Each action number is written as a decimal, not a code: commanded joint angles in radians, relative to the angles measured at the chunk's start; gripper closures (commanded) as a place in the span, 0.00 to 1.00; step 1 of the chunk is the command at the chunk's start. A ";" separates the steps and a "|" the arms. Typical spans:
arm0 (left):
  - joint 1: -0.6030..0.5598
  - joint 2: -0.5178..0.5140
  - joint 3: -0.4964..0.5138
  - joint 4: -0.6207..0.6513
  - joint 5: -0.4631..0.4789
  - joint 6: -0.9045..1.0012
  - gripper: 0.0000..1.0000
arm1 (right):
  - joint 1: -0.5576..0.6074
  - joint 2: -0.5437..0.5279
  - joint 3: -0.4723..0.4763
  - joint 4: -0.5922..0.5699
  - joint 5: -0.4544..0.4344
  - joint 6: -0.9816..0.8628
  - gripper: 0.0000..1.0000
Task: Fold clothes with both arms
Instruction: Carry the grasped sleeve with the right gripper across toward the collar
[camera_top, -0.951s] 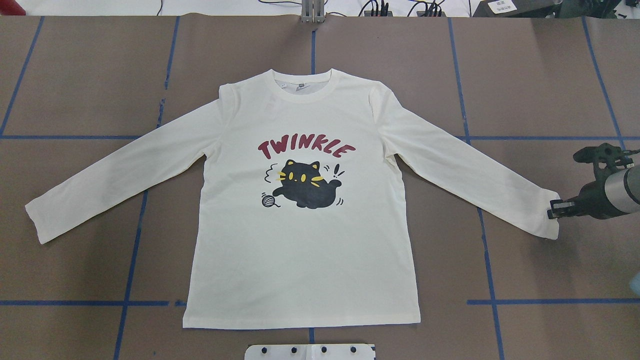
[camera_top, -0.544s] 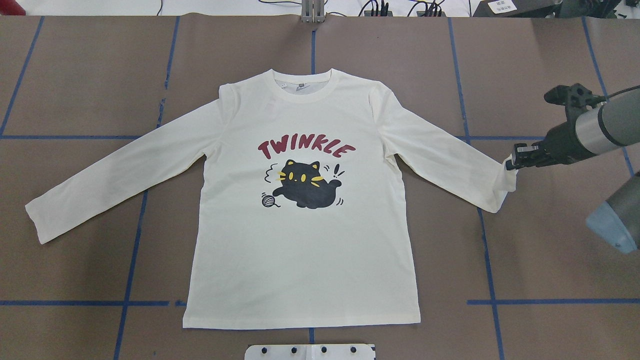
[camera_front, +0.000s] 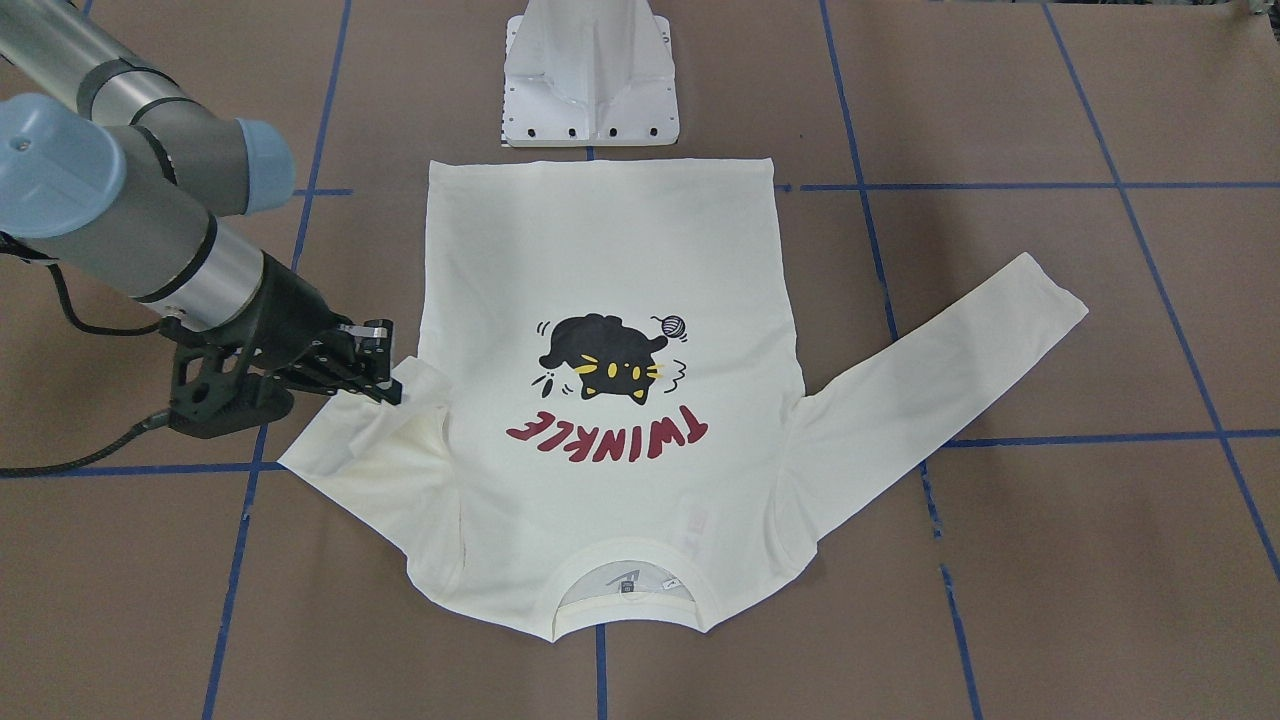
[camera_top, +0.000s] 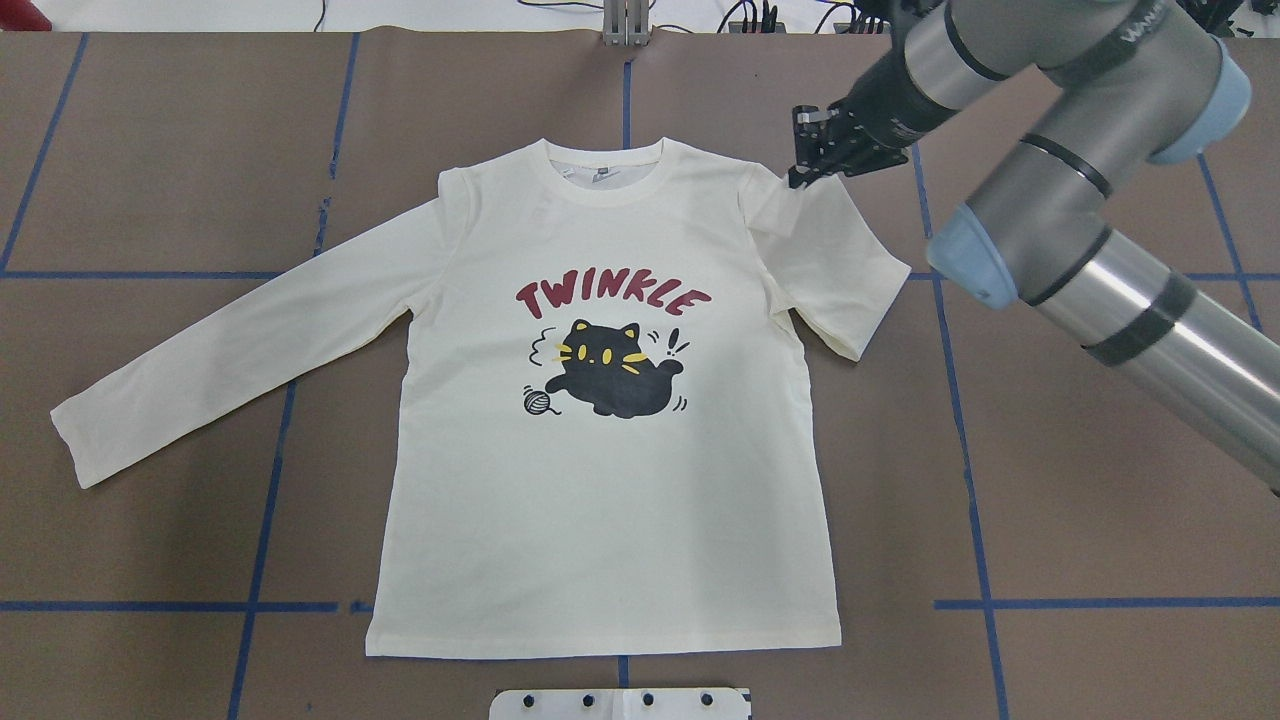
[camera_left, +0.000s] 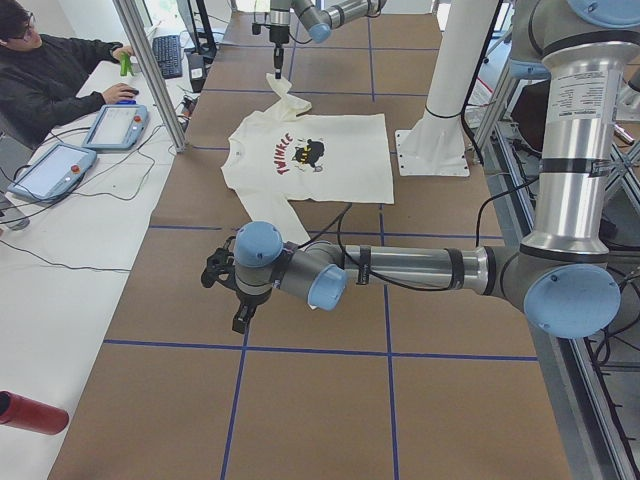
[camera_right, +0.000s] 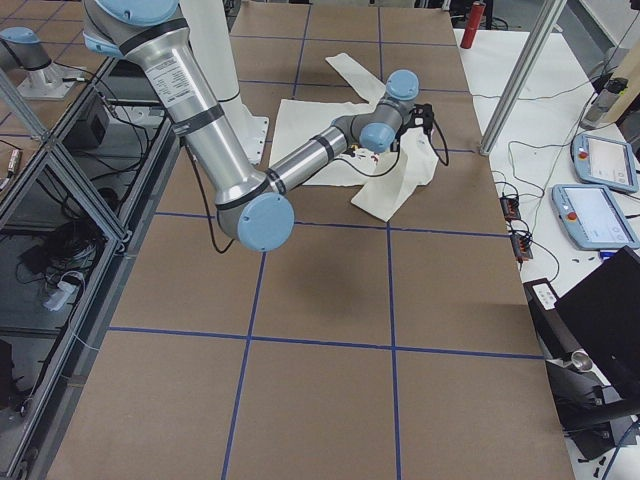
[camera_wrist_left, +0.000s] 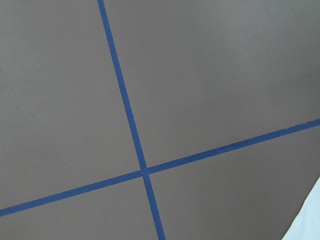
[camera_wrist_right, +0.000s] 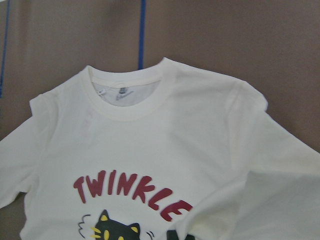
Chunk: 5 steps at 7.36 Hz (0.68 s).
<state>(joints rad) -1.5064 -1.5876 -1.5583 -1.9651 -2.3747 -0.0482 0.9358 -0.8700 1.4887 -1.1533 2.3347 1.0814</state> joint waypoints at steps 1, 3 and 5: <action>-0.002 0.000 0.000 -0.002 0.000 -0.002 0.00 | -0.095 0.376 -0.334 0.001 -0.065 0.000 1.00; -0.002 0.001 0.003 -0.002 -0.001 -0.002 0.00 | -0.255 0.503 -0.490 0.021 -0.329 0.002 1.00; -0.002 0.001 0.006 -0.002 -0.001 0.001 0.00 | -0.320 0.497 -0.562 0.125 -0.432 0.002 1.00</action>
<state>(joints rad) -1.5077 -1.5862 -1.5541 -1.9665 -2.3760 -0.0490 0.6583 -0.3806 0.9729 -1.0732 1.9678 1.0829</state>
